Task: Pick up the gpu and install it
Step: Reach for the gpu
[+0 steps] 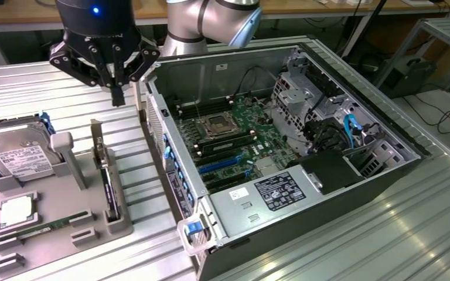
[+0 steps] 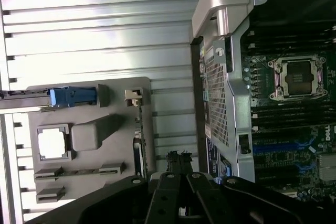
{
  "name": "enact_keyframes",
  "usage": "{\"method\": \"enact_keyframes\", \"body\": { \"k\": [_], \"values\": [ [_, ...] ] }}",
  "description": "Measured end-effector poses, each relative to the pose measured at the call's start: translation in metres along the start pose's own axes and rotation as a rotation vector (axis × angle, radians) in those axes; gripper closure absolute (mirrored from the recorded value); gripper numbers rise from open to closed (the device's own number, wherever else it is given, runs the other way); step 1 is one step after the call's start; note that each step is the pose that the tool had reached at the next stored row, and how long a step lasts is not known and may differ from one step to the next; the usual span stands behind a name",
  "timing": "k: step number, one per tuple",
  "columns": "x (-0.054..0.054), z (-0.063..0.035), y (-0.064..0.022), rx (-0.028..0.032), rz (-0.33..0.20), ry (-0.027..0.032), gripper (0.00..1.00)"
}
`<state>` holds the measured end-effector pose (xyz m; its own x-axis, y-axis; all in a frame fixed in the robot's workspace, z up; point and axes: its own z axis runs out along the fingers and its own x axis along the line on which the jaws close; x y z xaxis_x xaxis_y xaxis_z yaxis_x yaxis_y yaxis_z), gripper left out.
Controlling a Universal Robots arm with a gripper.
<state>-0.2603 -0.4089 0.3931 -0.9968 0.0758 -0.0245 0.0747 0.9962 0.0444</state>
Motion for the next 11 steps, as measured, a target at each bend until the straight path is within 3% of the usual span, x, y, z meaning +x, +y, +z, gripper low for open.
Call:
{"method": "enact_keyframes", "body": {
  "k": [11],
  "values": [
    [0.0083,-0.0003,-0.0022,0.0000,0.000,0.0000,0.89]
  ]
}}
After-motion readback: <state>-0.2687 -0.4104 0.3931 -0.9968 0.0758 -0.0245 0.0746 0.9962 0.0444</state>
